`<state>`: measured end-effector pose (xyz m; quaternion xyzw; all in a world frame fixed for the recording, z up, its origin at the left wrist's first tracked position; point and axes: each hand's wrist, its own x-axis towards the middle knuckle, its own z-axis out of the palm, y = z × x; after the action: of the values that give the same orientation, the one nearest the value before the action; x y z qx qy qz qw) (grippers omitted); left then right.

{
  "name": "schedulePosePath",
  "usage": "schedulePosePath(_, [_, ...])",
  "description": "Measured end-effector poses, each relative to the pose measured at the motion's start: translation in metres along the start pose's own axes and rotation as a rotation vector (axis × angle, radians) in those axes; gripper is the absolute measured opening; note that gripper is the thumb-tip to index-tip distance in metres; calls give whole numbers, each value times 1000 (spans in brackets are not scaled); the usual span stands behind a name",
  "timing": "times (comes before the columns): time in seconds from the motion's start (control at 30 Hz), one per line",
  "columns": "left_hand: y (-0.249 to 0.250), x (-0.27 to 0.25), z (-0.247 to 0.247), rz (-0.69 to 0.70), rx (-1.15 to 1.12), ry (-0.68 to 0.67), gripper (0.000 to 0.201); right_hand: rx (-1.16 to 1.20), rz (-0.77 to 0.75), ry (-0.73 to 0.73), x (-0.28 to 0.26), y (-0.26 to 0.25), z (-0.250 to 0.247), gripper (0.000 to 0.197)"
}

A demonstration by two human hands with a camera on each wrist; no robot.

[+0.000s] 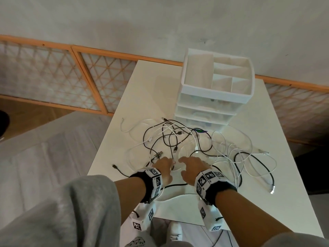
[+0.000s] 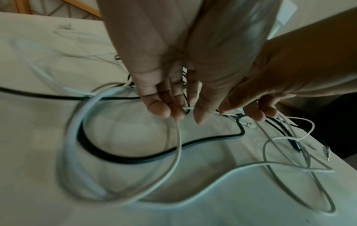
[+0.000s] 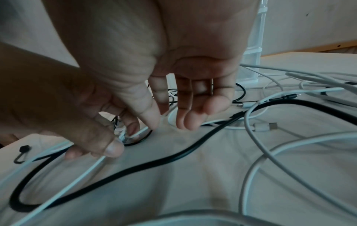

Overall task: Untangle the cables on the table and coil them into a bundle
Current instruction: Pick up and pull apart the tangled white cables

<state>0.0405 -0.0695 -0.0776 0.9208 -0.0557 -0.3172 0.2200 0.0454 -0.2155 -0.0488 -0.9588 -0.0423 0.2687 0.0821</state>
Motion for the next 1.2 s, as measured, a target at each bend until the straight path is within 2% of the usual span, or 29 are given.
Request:
schedulePosePath(0.1, [3, -3, -3, 16, 69, 117, 25, 57, -15, -6, -4, -1, 3, 39])
schedulePosePath(0.2, [6, -10, -31, 161, -135, 343, 17, 82, -28, 79, -6, 6, -9, 18])
schedulePosePath(0.3, [3, -15, -69, 282, -230, 546, 14, 278, -34, 225, -12, 11, -46, 44])
schedulePosePath(0.37, [-6, -15, -85, 246, -219, 565, 13, 436, -86, 384, -20, 9, -84, 48])
schedulePosePath(0.5, [-34, -15, -85, 67, -186, 466, 14, 778, -159, 807, -48, 7, -166, 43])
schedulePosePath(0.57, [-41, -19, -84, 53, -291, 422, 15, 941, -174, 881, -62, 10, -192, 40])
schedulePosePath(0.63, [-42, -24, -90, 46, -373, 420, 17, 1021, -198, 895, -73, 14, -203, 35])
schedulePosePath(0.77, [-44, -31, -109, 49, -348, 394, 27, 1172, -192, 1025, -90, 21, -215, 18])
schedulePosePath(0.83, [-42, -37, -120, 51, -368, 389, 26, 1220, -203, 1091, -94, 26, -219, 16])
schedulePosePath(0.9, [-34, -46, -136, 90, -449, 453, 23, 1172, -194, 1081, -94, 28, -216, 24])
schedulePosePath(0.97, [-16, -57, -160, 196, -584, 541, 22, 1036, -166, 984, -89, 28, -205, 33])
schedulePosePath(1.03, [3, -67, -183, 303, -599, 525, 19, 946, -183, 886, -84, 24, -194, 30])
schedulePosePath(1.1, [15, -71, -194, 333, -446, 429, 17, 950, -238, 841, -82, 16, -188, 29])
schedulePosePath(1.2, [18, -69, -194, 184, 35, 284, 25, 1048, -300, 783, -84, 6, -187, 33])
